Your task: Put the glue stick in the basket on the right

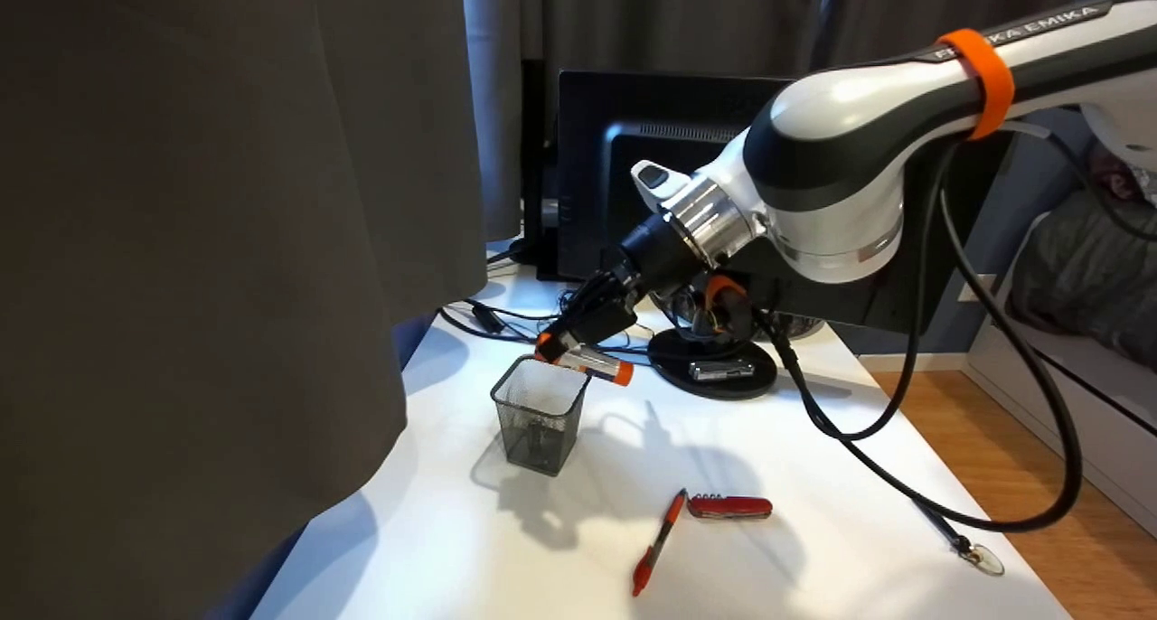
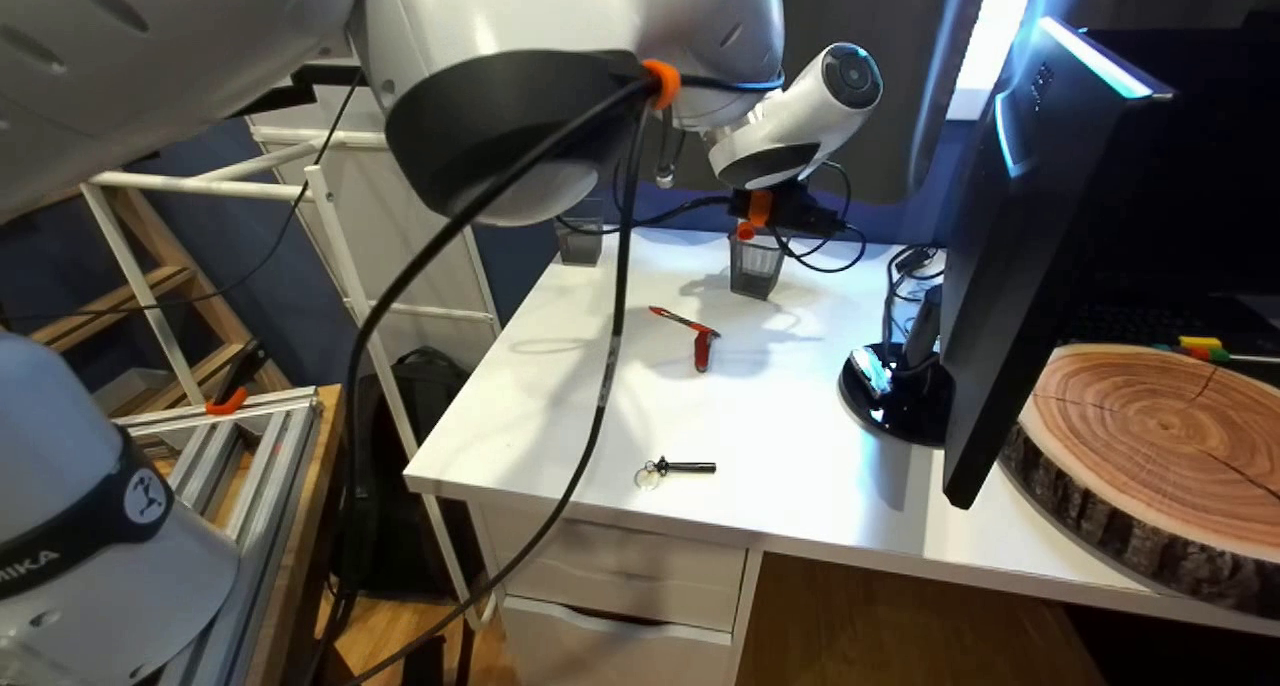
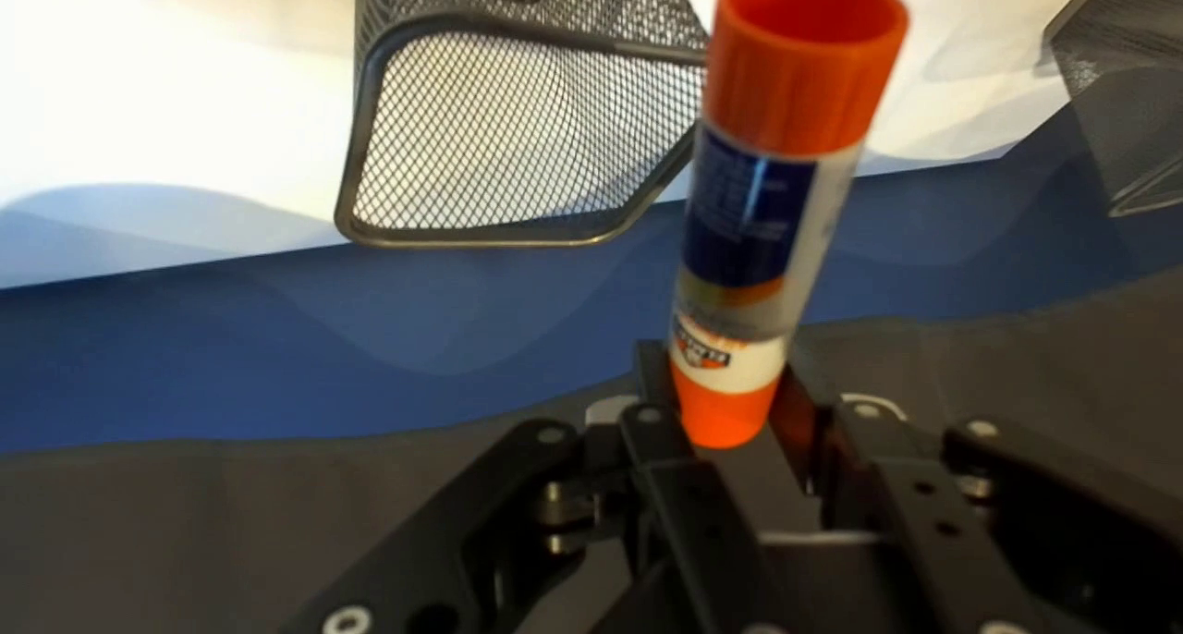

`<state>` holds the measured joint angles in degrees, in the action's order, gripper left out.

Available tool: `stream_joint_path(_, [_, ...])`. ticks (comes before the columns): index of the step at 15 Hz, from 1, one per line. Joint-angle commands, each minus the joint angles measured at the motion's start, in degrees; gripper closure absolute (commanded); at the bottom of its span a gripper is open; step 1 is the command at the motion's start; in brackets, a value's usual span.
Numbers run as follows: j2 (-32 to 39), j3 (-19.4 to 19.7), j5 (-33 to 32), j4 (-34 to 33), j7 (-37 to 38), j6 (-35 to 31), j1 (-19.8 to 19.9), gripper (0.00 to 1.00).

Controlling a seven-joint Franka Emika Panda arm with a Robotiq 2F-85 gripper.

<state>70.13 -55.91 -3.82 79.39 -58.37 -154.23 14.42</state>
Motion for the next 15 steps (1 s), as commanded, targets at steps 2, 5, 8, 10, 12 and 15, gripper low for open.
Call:
stream_joint_path(2, [4.43, -5.0, 3.68, -1.13, -8.85, -9.28, -0.8, 0.92])
stream_joint_path(5, [6.83, -5.91, 2.42, -4.54, -9.59, -11.65, -3.31, 0.92])
stream_joint_path(8, [8.11, -4.56, 1.83, -8.96, -8.83, -13.22, -6.61, 0.92])
stream_joint_path(10, [8.98, -3.52, 1.65, -12.28, -8.15, -13.4, -8.5, 0.92])
stream_joint_path(12, [10.02, -2.86, 1.48, -15.66, -8.58, -11.96, -10.03, 0.42])
stream_joint_path(15, [11.06, -3.53, 1.78, -18.08, -8.46, -9.66, -10.42, 0.23])
